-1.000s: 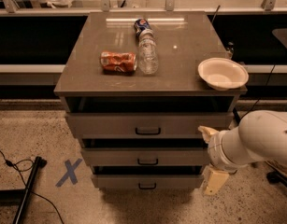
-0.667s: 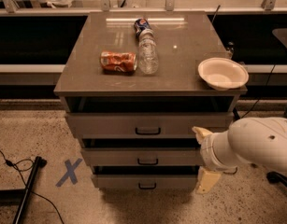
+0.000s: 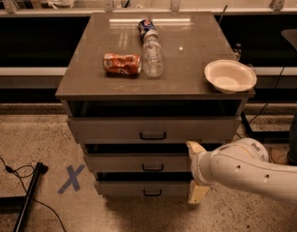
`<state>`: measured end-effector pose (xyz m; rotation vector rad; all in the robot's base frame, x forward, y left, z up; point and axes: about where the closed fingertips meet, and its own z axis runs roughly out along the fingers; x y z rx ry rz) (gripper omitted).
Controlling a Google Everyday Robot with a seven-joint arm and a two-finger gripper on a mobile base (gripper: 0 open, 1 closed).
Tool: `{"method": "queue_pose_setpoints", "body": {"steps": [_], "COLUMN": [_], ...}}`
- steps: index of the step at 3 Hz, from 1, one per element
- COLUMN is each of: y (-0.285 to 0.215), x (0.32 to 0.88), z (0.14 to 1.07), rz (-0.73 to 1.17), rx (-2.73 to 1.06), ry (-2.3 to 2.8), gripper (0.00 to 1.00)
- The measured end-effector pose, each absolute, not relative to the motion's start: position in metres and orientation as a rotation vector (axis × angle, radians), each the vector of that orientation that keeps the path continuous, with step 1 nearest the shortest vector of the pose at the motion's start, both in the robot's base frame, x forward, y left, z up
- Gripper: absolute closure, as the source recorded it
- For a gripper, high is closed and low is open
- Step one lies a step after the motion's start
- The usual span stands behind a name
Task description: Open middle drawer
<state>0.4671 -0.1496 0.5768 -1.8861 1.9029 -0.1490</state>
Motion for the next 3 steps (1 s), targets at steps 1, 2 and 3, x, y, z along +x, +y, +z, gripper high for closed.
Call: {"method": "queue_pose_setpoints", "body": {"steps": [1, 2, 3], "y": [-0.160, -0.162, -0.164], "x": [0.486, 0.490, 0.493], "z": [0.530, 0.491, 0.461], "rz": [-0.135, -0.054, 0.007], "rx": [-1.851, -1.817, -1.807], "ry": [1.915, 1.924, 1.915], "gripper": [0.00, 0.00, 0.00]}}
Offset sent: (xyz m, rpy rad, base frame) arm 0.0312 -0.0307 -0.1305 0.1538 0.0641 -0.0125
